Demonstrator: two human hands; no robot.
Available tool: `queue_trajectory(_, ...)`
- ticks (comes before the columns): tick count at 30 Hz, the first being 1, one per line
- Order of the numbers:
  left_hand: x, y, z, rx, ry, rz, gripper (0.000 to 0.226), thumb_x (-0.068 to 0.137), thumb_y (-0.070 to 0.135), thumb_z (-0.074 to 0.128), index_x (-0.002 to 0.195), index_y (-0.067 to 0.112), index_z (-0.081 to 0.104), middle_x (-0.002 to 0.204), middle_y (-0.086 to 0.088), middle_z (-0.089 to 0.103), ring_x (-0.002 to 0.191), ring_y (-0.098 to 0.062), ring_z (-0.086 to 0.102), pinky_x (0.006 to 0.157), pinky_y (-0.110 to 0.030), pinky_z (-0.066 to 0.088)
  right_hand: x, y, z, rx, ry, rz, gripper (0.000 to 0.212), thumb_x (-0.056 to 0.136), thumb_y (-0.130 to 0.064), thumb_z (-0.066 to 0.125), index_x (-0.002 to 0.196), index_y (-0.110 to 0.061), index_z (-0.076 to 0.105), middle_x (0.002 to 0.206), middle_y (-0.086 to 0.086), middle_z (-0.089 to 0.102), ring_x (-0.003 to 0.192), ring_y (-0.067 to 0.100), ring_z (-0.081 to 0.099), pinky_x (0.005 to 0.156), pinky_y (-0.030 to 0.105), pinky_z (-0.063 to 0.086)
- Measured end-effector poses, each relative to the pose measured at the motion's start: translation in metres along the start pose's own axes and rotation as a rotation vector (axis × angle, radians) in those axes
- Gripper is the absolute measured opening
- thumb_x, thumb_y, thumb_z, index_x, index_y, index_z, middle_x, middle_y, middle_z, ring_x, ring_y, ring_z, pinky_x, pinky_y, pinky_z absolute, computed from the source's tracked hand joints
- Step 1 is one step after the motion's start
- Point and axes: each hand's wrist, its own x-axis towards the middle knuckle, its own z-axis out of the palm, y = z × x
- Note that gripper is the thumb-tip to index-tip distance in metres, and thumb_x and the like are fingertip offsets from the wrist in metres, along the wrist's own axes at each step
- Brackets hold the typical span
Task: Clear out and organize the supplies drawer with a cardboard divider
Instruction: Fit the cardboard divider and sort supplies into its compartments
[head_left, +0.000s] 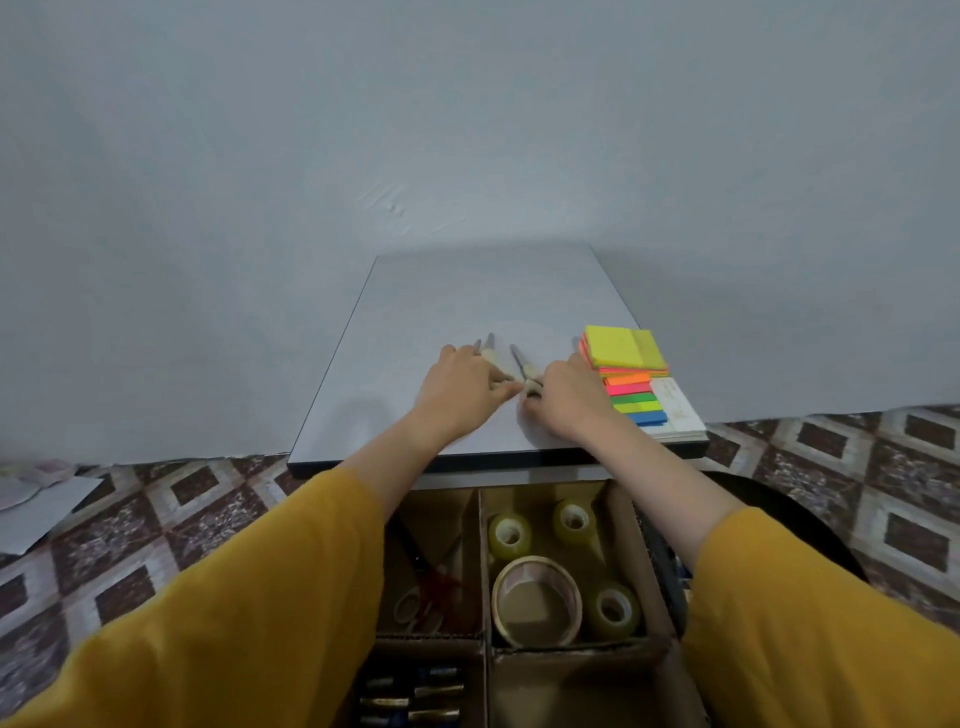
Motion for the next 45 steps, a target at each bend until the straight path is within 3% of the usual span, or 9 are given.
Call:
queue_trajectory(8, -0.009, -0.013, -0.007, -0.009, 0.069, -0.083, 0.035, 0.082, 0.045, 0.065, 0.085, 0.011, 0.076, 0.089, -0.004, 0.067, 0.087, -0.018, 0.058, 0.076, -0.032, 0.047, -0.003, 0.001, -0.001, -0.01, 0.012, -0.017, 0.036, 0.093, -0.035, 0.051, 0.102, -0.001, 0.06, 0.111, 0.016, 0.059, 0.119, 0.029, 0.041, 0.093, 0.034, 0.034)
queue_trajectory(12, -0.007, -0.013, -0.01, 0.004, 0.047, -0.157, 0.025, 0.081, 0.031, 0.07, 0.075, 0.007, 0.071, 0.075, -0.003, 0.06, 0.071, -0.015, 0.054, 0.057, -0.02, 0.036, -0.002, -0.002, 0.001, -0.012, 0.013, 0.022, 0.049, 0.088, -0.049, 0.057, 0.104, -0.002, 0.059, 0.114, 0.016, 0.058, 0.121, 0.028, 0.041, 0.098, 0.034, 0.033)
queue_trajectory(18, -0.003, -0.006, -0.021, -0.008, -0.012, -0.208, 0.041, 0.071, 0.025, 0.077, 0.103, 0.009, 0.057, 0.087, -0.003, 0.054, 0.079, -0.019, 0.051, 0.061, -0.026, 0.037, 0.001, -0.004, 0.002, 0.034, -0.017, 0.079, 0.042, 0.085, -0.04, 0.061, 0.104, -0.002, 0.058, 0.117, 0.018, 0.057, 0.111, 0.028, 0.05, 0.086, 0.03, 0.039)
queue_trajectory(23, -0.021, -0.004, -0.031, -0.031, 0.016, -0.231, 0.05, 0.069, 0.026, 0.075, 0.11, 0.008, 0.053, 0.089, -0.005, 0.056, 0.077, -0.02, 0.051, 0.057, -0.026, 0.037, -0.022, -0.005, -0.008, 0.078, -0.095, 0.069, 0.038, 0.085, -0.037, 0.062, 0.069, -0.01, 0.042, 0.1, 0.015, 0.064, 0.102, 0.03, 0.061, 0.062, 0.016, 0.03)
queue_trajectory(27, -0.057, -0.01, -0.04, -0.118, 0.079, -0.241, 0.06, 0.068, 0.03, 0.074, 0.119, 0.008, 0.053, 0.104, -0.008, 0.062, 0.089, -0.024, 0.057, 0.066, -0.028, 0.043, -0.05, -0.004, -0.008, 0.139, -0.02, 0.05, 0.044, 0.077, -0.039, 0.07, 0.1, -0.003, 0.059, 0.115, 0.02, 0.059, 0.107, 0.033, 0.055, 0.075, 0.033, 0.043)
queue_trajectory(33, -0.121, -0.01, -0.057, -0.161, 0.091, -0.209, 0.044, 0.073, 0.031, 0.074, 0.108, 0.006, 0.066, 0.096, -0.003, 0.064, 0.088, -0.018, 0.057, 0.065, -0.019, 0.042, -0.096, -0.009, -0.014, 0.235, 0.007, -0.032, 0.043, 0.074, -0.035, 0.071, 0.103, -0.006, 0.061, 0.102, 0.013, 0.064, 0.092, 0.028, 0.059, 0.071, 0.033, 0.045)
queue_trajectory(36, -0.155, -0.013, -0.054, -0.242, 0.019, -0.235, 0.041, 0.073, 0.03, 0.076, 0.106, 0.008, 0.066, 0.087, 0.004, 0.062, 0.079, -0.013, 0.059, 0.062, -0.014, 0.046, -0.121, -0.01, -0.009, 0.332, -0.115, -0.067, 0.043, 0.074, -0.033, 0.073, 0.106, -0.007, 0.06, 0.099, 0.008, 0.063, 0.078, 0.023, 0.062, 0.065, 0.037, 0.054)
queue_trajectory(40, -0.189, -0.024, -0.038, -0.314, -0.192, -0.281, 0.036, 0.072, 0.032, 0.078, 0.099, 0.012, 0.067, 0.079, 0.007, 0.064, 0.064, -0.002, 0.058, 0.05, -0.011, 0.044, -0.142, -0.003, 0.011, 0.3, -0.269, -0.096, 0.049, 0.075, -0.033, 0.074, 0.116, -0.011, 0.06, 0.095, 0.0, 0.061, 0.068, 0.009, 0.06, 0.052, 0.02, 0.049)
queue_trajectory(45, -0.204, -0.04, -0.008, -0.217, -0.396, -0.346, 0.043, 0.072, 0.035, 0.077, 0.104, 0.01, 0.065, 0.094, 0.0, 0.067, 0.078, -0.008, 0.061, 0.061, -0.018, 0.052, -0.147, 0.008, 0.037, 0.222, -0.415, -0.055, 0.042, 0.077, -0.031, 0.074, 0.114, -0.014, 0.062, 0.086, -0.006, 0.058, 0.063, 0.004, 0.06, 0.043, 0.012, 0.04)
